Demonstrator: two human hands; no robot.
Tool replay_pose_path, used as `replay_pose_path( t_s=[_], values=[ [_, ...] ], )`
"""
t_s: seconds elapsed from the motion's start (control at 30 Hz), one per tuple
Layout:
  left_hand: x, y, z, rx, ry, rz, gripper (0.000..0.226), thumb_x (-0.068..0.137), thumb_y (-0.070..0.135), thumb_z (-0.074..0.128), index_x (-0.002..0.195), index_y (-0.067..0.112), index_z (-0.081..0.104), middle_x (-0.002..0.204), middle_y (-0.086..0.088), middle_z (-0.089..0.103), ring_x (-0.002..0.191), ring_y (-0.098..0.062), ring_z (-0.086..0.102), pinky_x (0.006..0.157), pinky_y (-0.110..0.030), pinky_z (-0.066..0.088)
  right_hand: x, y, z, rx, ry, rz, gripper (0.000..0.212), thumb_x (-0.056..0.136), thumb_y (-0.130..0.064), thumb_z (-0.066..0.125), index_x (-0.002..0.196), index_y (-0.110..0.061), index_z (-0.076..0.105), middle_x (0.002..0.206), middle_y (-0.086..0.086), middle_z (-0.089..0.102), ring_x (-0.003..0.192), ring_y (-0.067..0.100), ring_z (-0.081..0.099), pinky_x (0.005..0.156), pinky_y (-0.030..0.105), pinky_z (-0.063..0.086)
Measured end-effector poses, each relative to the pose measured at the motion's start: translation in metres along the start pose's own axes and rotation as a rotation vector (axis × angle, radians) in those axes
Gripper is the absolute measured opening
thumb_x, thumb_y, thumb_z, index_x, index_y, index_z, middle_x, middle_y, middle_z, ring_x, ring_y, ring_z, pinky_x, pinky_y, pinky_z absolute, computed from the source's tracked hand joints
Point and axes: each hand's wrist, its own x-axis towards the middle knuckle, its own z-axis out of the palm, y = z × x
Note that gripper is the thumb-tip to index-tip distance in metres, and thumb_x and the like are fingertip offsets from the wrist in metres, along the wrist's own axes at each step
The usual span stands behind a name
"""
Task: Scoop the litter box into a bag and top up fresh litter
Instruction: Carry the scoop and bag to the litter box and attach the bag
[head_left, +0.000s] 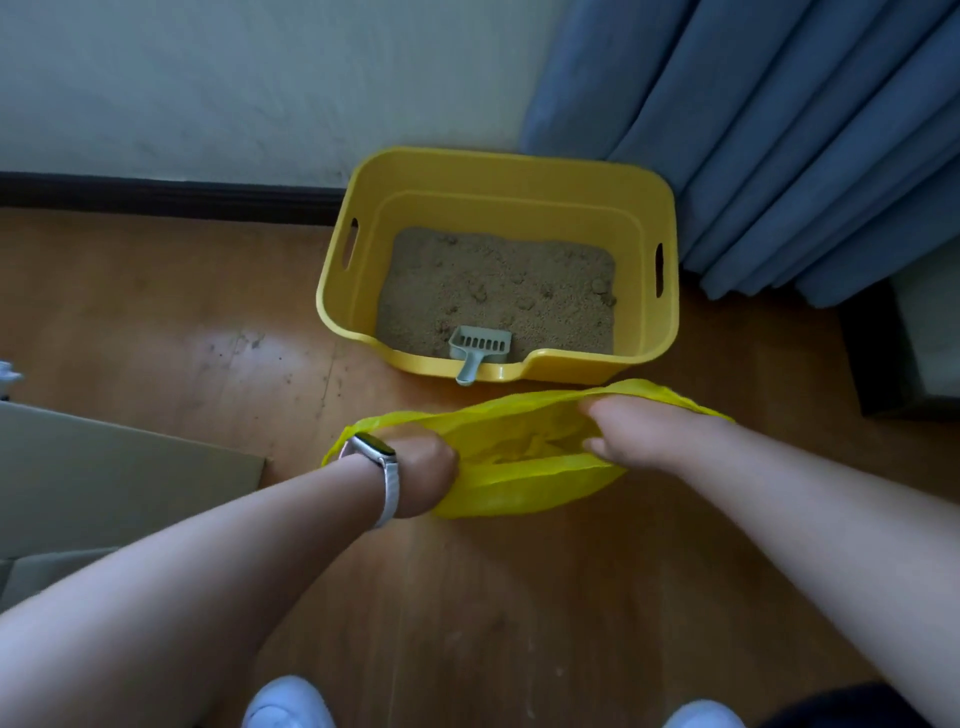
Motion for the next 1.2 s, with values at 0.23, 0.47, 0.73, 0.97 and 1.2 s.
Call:
replay_pose_path(
  t_s=[0.23, 0.47, 0.73, 0.97, 1.2],
  values=[
    [-0.021, -0.053, -0.008, -0.106, 0.061, 0.068, 0.096, 0.083, 0.058, 0.062, 0.150, 0.042, -0.006, 0.135, -0.001, 0.053, 0.117, -0.023, 0.055, 0.094, -0.038, 0.048, -0.014, -0.010, 0.008, -0.286, -0.016, -0.390, 0.088, 0.080, -0.043, 0.074, 0.150, -0.031, 0.023, 0.146, 0.009, 0.029, 0.137, 0.028, 0.030, 0.110, 0.043, 0.037],
    [-0.037, -0.070, 0.000, 0.057, 0.003, 0.016, 0.106, 0.069, 0.078, 0.055, 0.154, 0.036, 0.006, 0.147, 0.008, 0.040, 0.136, -0.017, 0.038, 0.115, -0.037, 0.026, -0.024, -0.009, 0.013, -0.335, 0.152, -0.453, 0.102, 0.077, -0.063, 0.065, 0.153, -0.039, 0.001, 0.162, 0.000, -0.009, 0.149, 0.023, -0.005, 0.118, 0.037, 0.015],
    [-0.023, -0.046, -0.030, -0.038, 0.039, -0.076, 0.080, 0.095, 0.061, 0.002, 0.058, 0.016, 0.057, 0.059, 0.004, 0.057, 0.073, -0.012, 0.053, 0.120, -0.048, -0.009, -0.022, 0.000, 0.022, -0.233, 0.128, -0.201, 0.108, 0.074, -0.066, 0.064, 0.153, -0.038, -0.004, 0.162, 0.007, -0.010, 0.150, 0.028, -0.003, 0.121, 0.044, 0.009],
    [-0.018, -0.044, -0.024, 0.216, 0.165, -0.075, 0.051, 0.086, 0.060, 0.039, 0.105, 0.025, 0.071, 0.124, -0.002, 0.062, 0.120, -0.021, 0.053, 0.119, -0.051, -0.003, -0.019, 0.007, 0.027, -0.237, 0.149, -0.140, 0.111, 0.071, -0.078, 0.057, 0.154, -0.036, -0.005, 0.162, 0.011, -0.012, 0.150, 0.031, -0.005, 0.121, 0.046, 0.004],
    [-0.026, -0.047, -0.008, 0.252, 0.138, -0.051, 0.100, 0.076, 0.078, 0.049, 0.154, 0.031, 0.009, 0.163, -0.008, 0.005, 0.148, -0.027, 0.015, 0.117, -0.059, -0.001, -0.016, -0.004, 0.024, -0.303, 0.180, -0.153, 0.104, 0.072, -0.084, 0.047, 0.154, -0.037, 0.003, 0.163, 0.007, -0.011, 0.150, 0.030, -0.009, 0.119, 0.054, 0.005]
  ],
)
